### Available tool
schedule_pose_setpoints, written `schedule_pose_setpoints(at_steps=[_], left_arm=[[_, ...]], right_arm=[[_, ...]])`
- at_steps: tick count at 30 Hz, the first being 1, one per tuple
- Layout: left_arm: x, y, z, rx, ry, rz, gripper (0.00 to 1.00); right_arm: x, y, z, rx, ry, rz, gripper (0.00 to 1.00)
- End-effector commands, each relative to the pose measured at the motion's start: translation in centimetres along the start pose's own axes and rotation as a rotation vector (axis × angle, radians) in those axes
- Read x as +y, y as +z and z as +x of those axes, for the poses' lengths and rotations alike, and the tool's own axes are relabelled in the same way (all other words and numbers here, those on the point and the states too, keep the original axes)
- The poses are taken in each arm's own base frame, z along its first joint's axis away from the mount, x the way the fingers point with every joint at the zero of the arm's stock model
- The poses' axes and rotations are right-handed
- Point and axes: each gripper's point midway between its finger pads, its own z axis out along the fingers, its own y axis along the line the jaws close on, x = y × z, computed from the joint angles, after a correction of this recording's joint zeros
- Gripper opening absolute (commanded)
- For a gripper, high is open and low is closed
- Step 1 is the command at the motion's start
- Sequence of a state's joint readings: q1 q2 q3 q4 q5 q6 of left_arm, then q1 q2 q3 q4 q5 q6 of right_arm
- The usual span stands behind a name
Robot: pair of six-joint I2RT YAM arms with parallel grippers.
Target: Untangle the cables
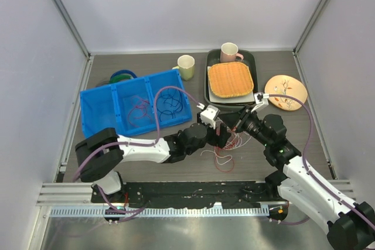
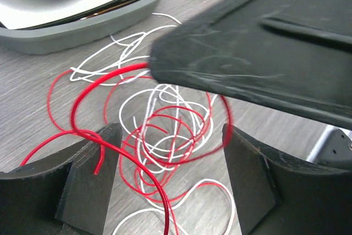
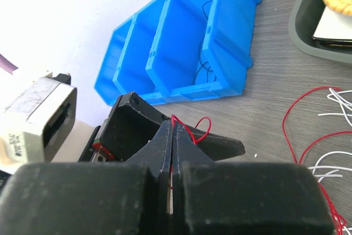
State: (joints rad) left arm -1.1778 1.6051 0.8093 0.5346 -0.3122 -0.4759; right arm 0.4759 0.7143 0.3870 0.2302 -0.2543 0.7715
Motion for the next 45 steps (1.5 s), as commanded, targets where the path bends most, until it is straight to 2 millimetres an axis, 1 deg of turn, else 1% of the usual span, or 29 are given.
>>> schedule_pose_setpoints(at_steps=[1, 6, 8, 9, 10, 11, 12, 14, 15, 16, 19, 20, 21, 22, 24, 26, 27, 28, 30, 31, 33, 34, 35, 36, 37, 39, 42, 43, 45], left_arm=[[-0.2, 1.3, -2.6, -0.102, -0.028, -0.051, 0.76], [-1.8, 2.1, -2.3, -0.087, -0.032, -0.003, 0.77], [-2.1, 2.4, -2.0, -0.081, -0.029, 0.008, 0.68], [-2.5, 2.5, -2.0, -0.083, -0.027, 0.015, 0.59], [-2.6, 2.6, -2.0, -0.084, -0.021, 0.017, 0.33], [-2.6, 2.6, -1.8, -0.076, -0.013, 0.011, 0.10], [-2.3, 2.5, -1.9, -0.079, -0.015, -0.012, 0.00], [-2.1, 1.9, -2.7, -0.091, -0.018, -0.025, 0.00], [-1.5, 1.5, -2.8, -0.101, -0.021, -0.051, 0.00], [-1.2, 1.0, -3.2, -0.113, -0.034, -0.062, 0.00], [-0.2, -1.2, -5.7, -0.179, -0.076, -0.107, 0.00], [0.3, -1.8, -5.7, -0.173, -0.073, -0.131, 0.00], [0.3, -3.0, -7.5, -0.206, -0.089, -0.134, 0.00], [1.3, -3.7, -7.4, -0.189, -0.077, -0.187, 0.00], [1.6, -5.5, -9.5, -0.223, -0.100, -0.200, 0.00], [2.3, -6.9, -10.1, -0.226, -0.114, -0.231, 0.00], [2.5, -7.5, -10.5, -0.235, -0.120, -0.233, 0.00], [2.6, -8.7, -11.6, -0.257, -0.139, -0.231, 0.00], [2.8, -9.8, -12.5, -0.279, -0.151, -0.230, 0.00], [2.9, -10.8, -13.3, -0.295, -0.162, -0.228, 0.00], [3.1, -11.6, -13.6, -0.304, -0.174, -0.230, 0.00], [3.2, -11.9, -13.6, -0.299, -0.174, -0.229, 0.00], [3.2, -12.4, -14.0, -0.309, -0.183, -0.223, 0.00], [3.3, -12.6, -13.9, -0.306, -0.186, -0.222, 0.00], [3.4, -12.9, -13.8, -0.304, -0.187, -0.225, 0.00], [3.9, -13.6, -14.1, -0.319, -0.202, -0.240, 0.00], [4.7, -14.7, -14.4, -0.335, -0.212, -0.262, 0.00], [5.2, -15.1, -14.4, -0.340, -0.210, -0.284, 0.00], [6.2, -15.7, -14.5, -0.355, -0.206, -0.325, 0.00]], right_arm=[[-0.2, -0.3, -1.3, -0.075, 0.028, 0.030, 0.01], [-1.0, -0.3, -1.2, -0.085, 0.046, 0.064, 0.01], [-1.1, -0.3, -1.2, -0.087, 0.047, 0.071, 0.01], [-1.3, -0.3, -1.2, -0.091, 0.044, 0.076, 0.01], [-1.4, -0.3, -1.2, -0.089, 0.046, 0.087, 0.01], [-1.5, -0.5, -1.3, -0.093, 0.043, 0.093, 0.01], [-1.6, -0.5, -1.4, -0.098, 0.041, 0.102, 0.02], [-2.6, -0.8, -1.5, -0.109, 0.028, 0.154, 0.13], [-2.5, -1.0, -1.8, -0.119, 0.019, 0.161, 0.19], [-3.0, -1.1, -1.9, -0.120, 0.005, 0.184, 0.32], [-3.3, -1.4, -2.2, -0.130, -0.020, 0.212, 0.52], [-3.4, -1.5, -2.2, -0.128, -0.026, 0.218, 0.55], [-4.1, -1.7, -2.7, -0.155, -0.031, 0.258, 0.59], [-4.8, -2.0, -2.6, -0.159, -0.032, 0.290, 0.66], [-6.3, -2.4, -3.3, -0.208, -0.039, 0.367, 0.71], [-7.5, -2.4, -2.6, -0.171, -0.060, 0.418, 0.72], [-7.1, -2.2, -2.5, -0.153, -0.069, 0.407, 0.72], [-7.3, -1.6, -1.9, -0.113, -0.085, 0.402, 0.72], [-6.6, -0.8, -0.4, -0.029, -0.083, 0.345, 0.72], [-5.5, 0.0, -0.6, -0.033, -0.086, 0.278, 0.72], [-5.0, 0.9, 1.5, 0.053, -0.057, 0.203, 0.72], [-3.7, 1.4, 1.4, 0.054, -0.067, 0.129, 0.72], [-3.5, 1.8, 2.2, 0.093, -0.068, 0.099, 0.72], [-2.1, 1.7, 3.3, 0.155, -0.079, 0.012, 0.72], [-0.7, 1.9, 3.0, 0.148, -0.109, -0.069, 0.72], [-0.1, 1.8, 3.8, 0.178, -0.135, -0.125, 0.72], [-1.4, 2.3, 4.3, 0.215, -0.201, -0.063, 0.72], [-3.3, 2.4, 4.5, 0.224, -0.208, 0.029, 0.72], [-4.7, 2.8, 4.5, 0.234, -0.206, 0.109, 0.72]])
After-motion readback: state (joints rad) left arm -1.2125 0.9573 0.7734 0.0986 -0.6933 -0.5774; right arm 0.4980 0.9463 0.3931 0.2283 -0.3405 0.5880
